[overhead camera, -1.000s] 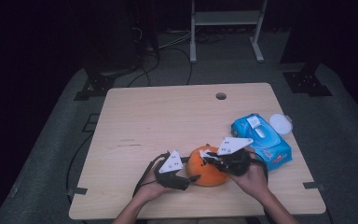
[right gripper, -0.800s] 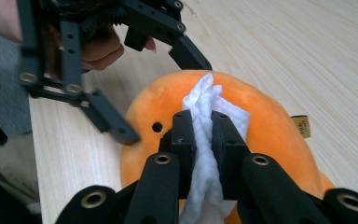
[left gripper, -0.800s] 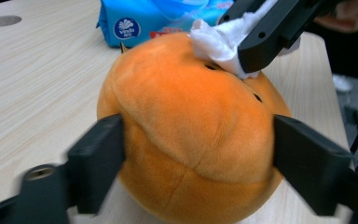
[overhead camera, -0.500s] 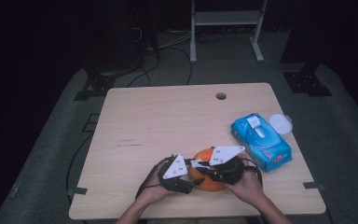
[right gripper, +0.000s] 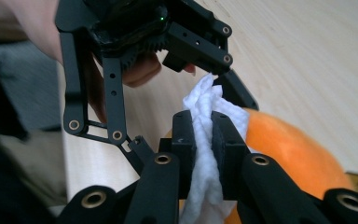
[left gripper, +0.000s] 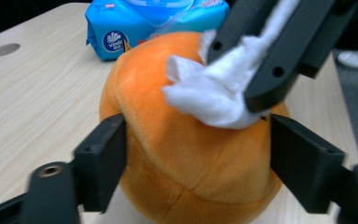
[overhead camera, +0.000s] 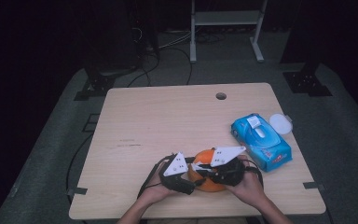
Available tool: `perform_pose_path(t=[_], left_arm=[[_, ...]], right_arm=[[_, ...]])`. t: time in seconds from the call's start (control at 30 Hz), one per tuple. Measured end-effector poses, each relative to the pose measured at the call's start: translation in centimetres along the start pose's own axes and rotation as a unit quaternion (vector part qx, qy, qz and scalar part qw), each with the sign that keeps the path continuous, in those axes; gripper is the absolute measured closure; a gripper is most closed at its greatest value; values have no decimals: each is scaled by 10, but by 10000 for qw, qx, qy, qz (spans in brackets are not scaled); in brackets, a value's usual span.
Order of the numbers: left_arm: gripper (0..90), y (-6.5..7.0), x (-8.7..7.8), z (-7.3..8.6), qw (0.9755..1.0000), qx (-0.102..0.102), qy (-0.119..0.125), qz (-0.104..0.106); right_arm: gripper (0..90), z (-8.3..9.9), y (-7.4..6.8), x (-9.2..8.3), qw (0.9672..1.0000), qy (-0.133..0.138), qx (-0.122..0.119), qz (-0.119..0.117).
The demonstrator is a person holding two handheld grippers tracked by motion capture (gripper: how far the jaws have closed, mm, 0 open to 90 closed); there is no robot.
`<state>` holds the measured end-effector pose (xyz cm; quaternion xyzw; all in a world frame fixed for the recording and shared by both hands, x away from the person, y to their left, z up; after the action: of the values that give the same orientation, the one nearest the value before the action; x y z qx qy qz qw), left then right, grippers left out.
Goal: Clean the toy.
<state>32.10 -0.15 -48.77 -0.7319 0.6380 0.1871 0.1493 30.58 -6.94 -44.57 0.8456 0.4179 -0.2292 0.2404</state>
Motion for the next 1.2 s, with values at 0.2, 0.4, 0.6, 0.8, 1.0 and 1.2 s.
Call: perform_pose_path(t=[0.2,0.4,0.6,0.8,1.0,1.2], left_arm=[[312,-3,-3,6,10000,-4,-13,47],[141,-4,-4,-3,9998,-126,135,41],[228,-3,-4,0,9999,85,-24,-50],[277,-11,-10,9,9999,-152,-21,5],[192,-13,-12,7,9997,-230,60,12],[295,-10,-12,2,10000,-19,15,36]], right_arm=[[805,9,31,-7,9988,-73,306,376],[805,21,37,-5,9979,-130,513,364],[805,9,21,2,9991,-27,284,309],[805,20,41,-5,9975,-56,592,376],[804,24,43,-6,9970,-59,648,410],[804,14,29,-3,9986,77,429,303]])
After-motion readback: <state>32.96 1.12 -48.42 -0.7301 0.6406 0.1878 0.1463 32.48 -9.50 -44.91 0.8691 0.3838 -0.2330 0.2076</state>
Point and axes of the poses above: each handheld gripper's, and its own axes: x roughly forward along the jaws, z roughly out of its underside, y roughly to its right, the point moved 9 cm from there along x, roughly forward along the jaws, and after that the axes turned 14 degrees about z, right-handed, at the moved point
